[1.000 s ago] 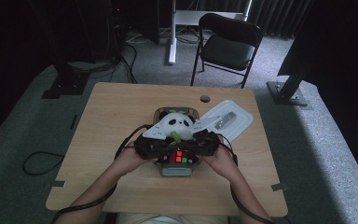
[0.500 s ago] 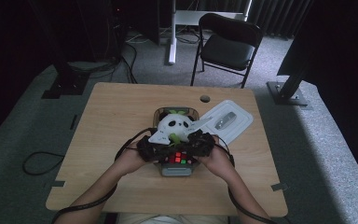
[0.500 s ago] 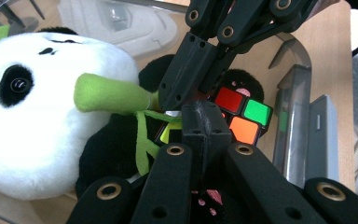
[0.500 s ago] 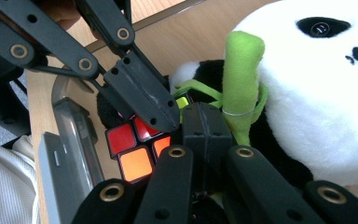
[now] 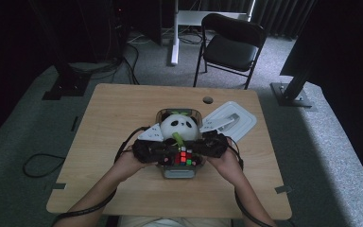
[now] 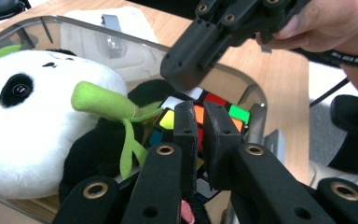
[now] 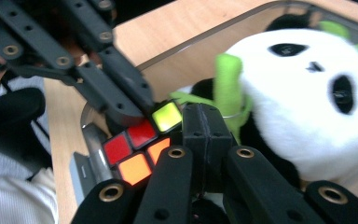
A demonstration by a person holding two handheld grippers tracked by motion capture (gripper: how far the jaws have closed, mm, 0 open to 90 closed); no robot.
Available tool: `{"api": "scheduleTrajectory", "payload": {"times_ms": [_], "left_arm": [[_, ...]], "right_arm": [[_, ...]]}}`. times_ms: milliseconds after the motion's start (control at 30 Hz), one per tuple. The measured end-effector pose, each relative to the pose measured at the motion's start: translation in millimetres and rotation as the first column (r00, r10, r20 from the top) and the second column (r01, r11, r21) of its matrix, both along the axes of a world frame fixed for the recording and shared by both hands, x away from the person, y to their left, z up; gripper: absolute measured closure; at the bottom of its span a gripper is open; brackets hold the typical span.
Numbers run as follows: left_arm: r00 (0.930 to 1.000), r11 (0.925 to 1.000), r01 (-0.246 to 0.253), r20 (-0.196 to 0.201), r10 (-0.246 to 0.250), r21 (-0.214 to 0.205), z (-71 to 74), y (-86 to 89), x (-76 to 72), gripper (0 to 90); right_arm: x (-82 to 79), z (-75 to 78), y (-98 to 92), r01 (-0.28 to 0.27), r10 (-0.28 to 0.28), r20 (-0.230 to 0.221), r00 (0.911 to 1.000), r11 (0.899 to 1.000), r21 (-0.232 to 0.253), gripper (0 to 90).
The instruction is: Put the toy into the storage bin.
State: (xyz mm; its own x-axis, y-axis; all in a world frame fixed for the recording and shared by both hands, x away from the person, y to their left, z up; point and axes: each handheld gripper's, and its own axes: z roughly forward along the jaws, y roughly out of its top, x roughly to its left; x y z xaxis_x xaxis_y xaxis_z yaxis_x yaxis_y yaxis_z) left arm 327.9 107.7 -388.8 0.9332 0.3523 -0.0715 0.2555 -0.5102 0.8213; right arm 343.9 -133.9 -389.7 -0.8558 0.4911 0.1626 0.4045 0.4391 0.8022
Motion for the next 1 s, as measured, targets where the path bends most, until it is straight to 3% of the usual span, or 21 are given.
{"api": "scheduleTrajectory", "payload": {"times_ms": [67,400,433,500,533,600,633,700,733,833,933,1000], "left_arm": [[0.9998,0.9998,0.002,-0.018,-0.003,-0.022,1.2,-0.8,-0.1,85.1],[0.9998,0.999,-0.015,-0.011,0.015,0.043,-6.5,-8.3,5.0,90.0],[0.9999,0.9987,-0.008,-0.007,0.009,0.05,-10.7,-8.0,5.7,90.0],[1.0,0.998,-0.009,-0.003,0.009,0.063,-11.3,-8.4,5.7,90.0],[1.0,0.9959,-0.004,0.007,0.003,0.09,-12.7,-10.5,5.4,90.0],[0.9999,0.9962,0.009,-0.006,-0.008,0.087,-15.9,-12.1,7.8,90.0],[0.9999,0.9946,0.013,0.004,-0.013,0.103,-15.8,-12.6,7.9,90.0],[0.9982,0.9832,0.012,0.056,-0.023,0.182,-15.1,-17.8,5.8,90.0],[0.9977,0.981,0.011,0.063,-0.023,0.194,-14.3,-18.6,5.6,90.0],[0.999,0.9853,0.006,0.042,-0.014,0.171,-14.0,-14.8,7.1,90.0],[0.9997,0.9959,0.017,0.018,-0.018,0.089,-10.6,-9.7,7.5,90.0],[0.9996,0.9986,0.026,0.004,-0.027,0.046,-7.1,-6.9,8.2,90.0]], "right_arm": [[0.0,0.9,-3.4,0.016,-0.016,0.005,0.9999,1.0,-0.011,90.0],[1.1,-6.6,5.3,-0.011,0.011,-0.014,0.9999,0.999,-0.041,90.0],[1.0,-9.3,12.7,-0.016,0.016,-0.003,0.9999,0.997,-0.082,90.0],[1.7,-9.4,13.9,-0.02,0.019,-0.009,0.9998,0.996,-0.086,90.0],[2.9,-10.8,13.9,-0.022,0.02,-0.019,0.9996,0.997,-0.08,90.0],[4.4,-14.9,14.9,-0.02,0.017,-0.031,0.9994,0.995,-0.098,90.0],[3.9,-14.8,15.5,-0.02,0.017,-0.028,0.9995,0.994,-0.111,90.0],[2.7,-14.4,23.1,-0.012,0.01,-0.011,0.9999,0.988,-0.157,90.0],[4.3,-14.9,26.2,-0.019,0.015,-0.02,0.9997,0.986,-0.166,90.0],[8.6,-16.7,26.4,-0.03,0.025,-0.043,0.9988,0.992,-0.125,90.0],[6.9,-16.3,21.9,-0.036,0.033,-0.045,0.9984,0.997,-0.066,90.0],[3.8,-11.8,17.1,-0.024,0.023,-0.032,0.9992,0.999,-0.024,90.0]]}}
